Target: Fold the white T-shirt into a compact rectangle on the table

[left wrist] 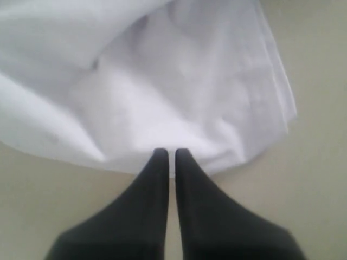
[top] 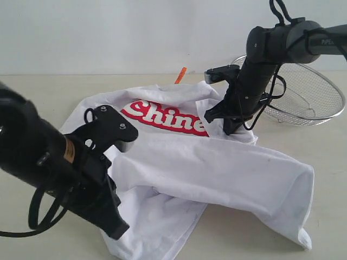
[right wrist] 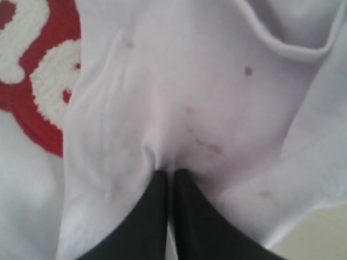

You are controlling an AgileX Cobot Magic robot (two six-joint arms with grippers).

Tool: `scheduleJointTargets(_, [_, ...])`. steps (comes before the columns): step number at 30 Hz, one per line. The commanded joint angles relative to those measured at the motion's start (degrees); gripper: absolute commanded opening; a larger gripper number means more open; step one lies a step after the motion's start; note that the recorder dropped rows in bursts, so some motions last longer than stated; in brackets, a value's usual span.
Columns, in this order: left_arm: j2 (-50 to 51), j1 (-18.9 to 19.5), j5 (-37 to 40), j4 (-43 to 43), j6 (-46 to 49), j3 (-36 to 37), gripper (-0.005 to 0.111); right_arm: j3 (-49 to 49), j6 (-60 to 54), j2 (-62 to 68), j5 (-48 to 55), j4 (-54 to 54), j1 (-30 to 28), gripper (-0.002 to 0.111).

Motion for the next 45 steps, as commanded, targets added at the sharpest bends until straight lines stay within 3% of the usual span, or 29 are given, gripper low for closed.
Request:
scheduleJointTargets(1, [0.09, -0.67, -13.05, 2.00, -10.91, 6.04, 0.004, -0.28, -0.69, 0.48, 0.27, -0.75, -0.15, 0.000])
scheduleJointTargets(6, [3.49, -0.67, -14.00, -1.31, -10.91, 6.66, 0.012, -0.28, -0.69, 0.48, 0.27, -0.75, -0.15, 0.000])
scheduleJointTargets(12, [3.84, -0.76, -9.09, -11.03, -5.94, 6.66, 0.059, -0.28, -0.71, 0.48, 0.16, -0.62, -0.15, 0.000])
scheduleJointTargets(15, [4.36, -0.76, -8.15, -15.30, -2.69, 6.66, 0.068, -0.28, -0.71, 0.48, 0.16, -0.39, -0.15, 0.000])
scheduleJointTargets(30, [15.23, -0.76, -11.08, -17.40, -1.55, 3.97, 0.064, -0.28, -0.71, 0.48, 0.72, -0.16, -0.15, 0.000])
scheduleJointTargets(34, [18.27, -0.76, -11.46, -17.26, -1.55, 1.46, 0.045, -0.28, -0.71, 0.48, 0.72, -0.16, -0.15, 0.000])
scheduleJointTargets(39, [20.78, -0.76, -8.18, -17.00, 1.46, -1.02, 0.006, -0.28, -0.71, 0.48, 0.72, -0.16, -0.15, 0.000])
scheduleJointTargets(45, [19.77, -0.66, 0.89, -12.97, 4.07, -1.70, 0.005, -0.28, -0.71, 0.48, 0.72, -0.16, -0.15, 0.000])
